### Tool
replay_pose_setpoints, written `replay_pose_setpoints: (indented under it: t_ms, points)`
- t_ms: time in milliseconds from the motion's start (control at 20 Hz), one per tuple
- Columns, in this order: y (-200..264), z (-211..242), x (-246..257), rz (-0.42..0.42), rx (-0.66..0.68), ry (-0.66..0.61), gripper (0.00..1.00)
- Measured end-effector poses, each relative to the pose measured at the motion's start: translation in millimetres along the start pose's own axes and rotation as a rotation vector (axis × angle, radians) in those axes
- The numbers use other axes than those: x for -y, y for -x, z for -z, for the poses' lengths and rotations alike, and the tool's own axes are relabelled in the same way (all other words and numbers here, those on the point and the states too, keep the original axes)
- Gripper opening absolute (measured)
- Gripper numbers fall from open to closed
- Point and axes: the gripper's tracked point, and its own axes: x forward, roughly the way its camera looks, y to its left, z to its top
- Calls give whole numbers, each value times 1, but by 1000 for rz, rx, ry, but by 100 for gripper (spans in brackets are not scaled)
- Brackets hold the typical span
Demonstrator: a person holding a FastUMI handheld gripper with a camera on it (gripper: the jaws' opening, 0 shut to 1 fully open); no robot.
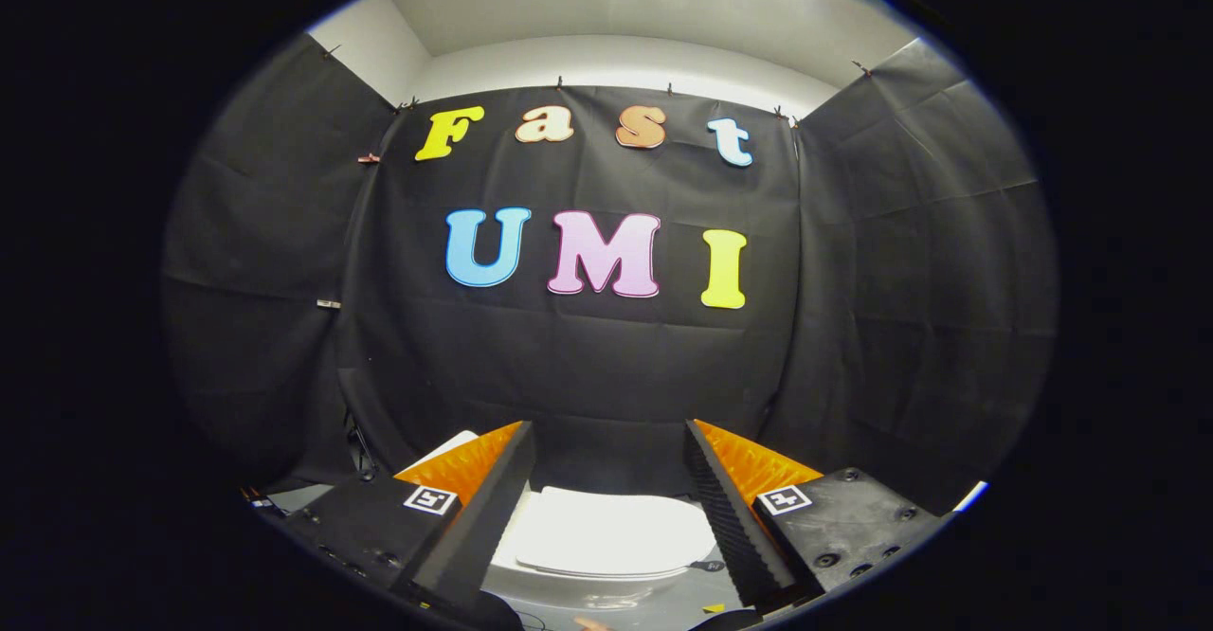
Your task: Open the toilet lid.
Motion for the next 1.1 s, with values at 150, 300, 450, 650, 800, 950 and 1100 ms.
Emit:
replay_pose_setpoints:
  t_ms: [150,300,450,650,800,950,1100]
  points:
    - [-2,3,2,1,-7,-1,99]
    - [-6,6,7,10,-12,-10,99]
    - [-9,10,17,30,-20,-21,99]
    - [-16,17,38,66,-28,-37,99]
    - [-24,28,55,89,-43,-46,99]
    - [-38,39,75,108,-57,-72,99]
    - [-56,53,99,126,-62,-128,99]
